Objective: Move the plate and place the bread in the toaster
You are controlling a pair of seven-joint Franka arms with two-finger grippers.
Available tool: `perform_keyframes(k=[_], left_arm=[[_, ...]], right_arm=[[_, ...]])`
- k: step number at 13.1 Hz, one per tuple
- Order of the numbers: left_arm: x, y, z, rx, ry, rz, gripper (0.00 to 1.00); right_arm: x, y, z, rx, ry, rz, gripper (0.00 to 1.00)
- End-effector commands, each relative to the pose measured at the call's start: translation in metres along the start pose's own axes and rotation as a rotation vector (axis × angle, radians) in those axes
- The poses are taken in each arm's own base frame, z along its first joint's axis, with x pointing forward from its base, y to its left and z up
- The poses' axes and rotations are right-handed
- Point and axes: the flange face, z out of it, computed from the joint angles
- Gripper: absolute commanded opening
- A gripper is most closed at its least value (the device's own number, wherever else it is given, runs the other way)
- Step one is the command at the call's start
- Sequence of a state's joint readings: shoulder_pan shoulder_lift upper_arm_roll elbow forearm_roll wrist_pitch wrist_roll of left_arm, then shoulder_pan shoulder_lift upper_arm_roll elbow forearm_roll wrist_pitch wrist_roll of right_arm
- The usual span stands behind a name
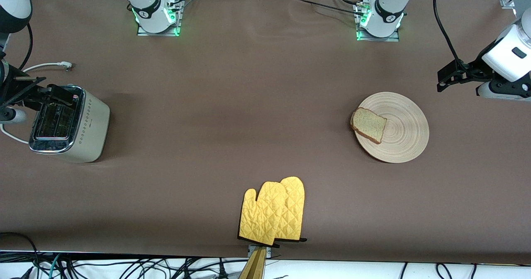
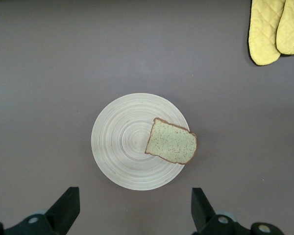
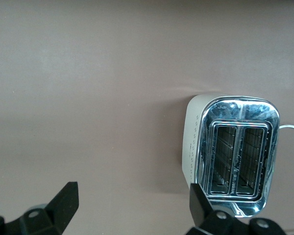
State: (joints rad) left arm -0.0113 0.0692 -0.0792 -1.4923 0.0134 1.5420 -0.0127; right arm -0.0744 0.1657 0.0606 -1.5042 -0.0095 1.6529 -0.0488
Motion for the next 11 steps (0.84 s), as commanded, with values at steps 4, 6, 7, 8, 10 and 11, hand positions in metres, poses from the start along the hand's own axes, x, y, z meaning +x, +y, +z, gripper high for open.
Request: perform_keyframes(k=[4, 6, 7, 8, 10, 11], left_arm=[[-0.014, 0.002, -0.001, 0.002, -0.005, 0.011, 1.00], [-0.019, 0.002, 0.000, 0.004, 0.010, 0.011, 1.00], [-0.026, 0.005, 0.002, 0.008, 0.024, 0.015, 1.00], [-0.028, 0.012, 0.002, 0.010, 0.030, 0.028, 1.00], [-0.026, 0.013, 0.000, 0.007, 0.035, 0.030, 1.00], [-0.025, 0.012, 0.000, 0.007, 0.036, 0.027, 1.00]], right_arm=[[0.000, 0.002, -0.006, -0.004, 0.002, 0.006, 1.00], [0.000, 0.002, -0.006, -0.004, 0.000, 0.010, 1.00], [0.000, 0.001, -0.006, -0.004, 0.002, 0.009, 1.00], [0.000, 0.001, -0.006, -0.004, 0.002, 0.007, 1.00], [0.000, 0.001, -0.006, -0.004, 0.002, 0.006, 1.00], [0.000, 0.001, -0.006, -0.004, 0.002, 0.004, 1.00]])
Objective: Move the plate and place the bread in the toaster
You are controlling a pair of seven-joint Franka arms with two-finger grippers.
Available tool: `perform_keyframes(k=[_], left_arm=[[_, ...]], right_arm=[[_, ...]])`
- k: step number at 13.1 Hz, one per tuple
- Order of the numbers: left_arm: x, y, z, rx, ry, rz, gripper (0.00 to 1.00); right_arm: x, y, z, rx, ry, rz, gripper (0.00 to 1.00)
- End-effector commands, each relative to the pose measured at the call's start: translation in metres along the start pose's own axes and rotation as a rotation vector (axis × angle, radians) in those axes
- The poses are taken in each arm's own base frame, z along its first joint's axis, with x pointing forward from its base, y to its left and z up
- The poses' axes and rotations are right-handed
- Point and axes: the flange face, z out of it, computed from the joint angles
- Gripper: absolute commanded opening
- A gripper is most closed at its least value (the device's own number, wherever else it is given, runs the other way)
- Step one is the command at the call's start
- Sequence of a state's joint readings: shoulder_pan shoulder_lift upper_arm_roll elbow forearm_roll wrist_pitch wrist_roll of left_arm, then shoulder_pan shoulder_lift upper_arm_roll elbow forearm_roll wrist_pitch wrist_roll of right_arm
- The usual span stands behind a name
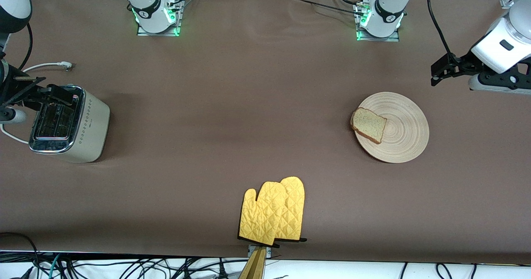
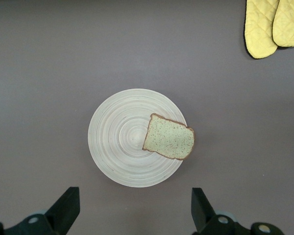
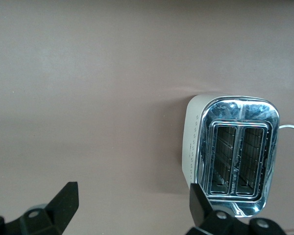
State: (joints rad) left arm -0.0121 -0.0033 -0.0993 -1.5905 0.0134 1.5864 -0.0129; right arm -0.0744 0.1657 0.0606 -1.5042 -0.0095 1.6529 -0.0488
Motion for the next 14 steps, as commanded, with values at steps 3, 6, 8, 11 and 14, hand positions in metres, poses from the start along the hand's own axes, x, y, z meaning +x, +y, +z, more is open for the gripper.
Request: perform_keyframes(k=[3, 6, 8, 11, 14], left_arm=[[-0.0059, -0.0023, -0.0028, 0.001, 0.019, 0.004, 1.00], [-0.0055, -0.0056, -0.0027, -0.008, 0.019, -0.007, 1.00], [-0.0049, -0.0069, -0.0033, -0.013, 0.020, -0.037, 1.00], [-0.0046, -0.0071, -0.0023, -0.012, 0.017, -0.042, 1.00], [-0.0046, -0.0071, -0.0023, -0.012, 0.017, -0.042, 1.00]], right_arm=[[-0.0004, 0.0007, -0.0056, -0.006, 0.000, 0.006, 1.00], [-0.0003, -0.0003, -0.0056, -0.006, 0.000, 0.007, 1.00], [-0.0003, -0.0003, -0.0056, -0.006, 0.000, 0.004, 1.00], [-0.0004, 0.0005, -0.0056, -0.004, 0.000, 0.004, 1.00], [-0.0004, 0.0005, -0.0056, -0.004, 0.000, 0.004, 1.00]])
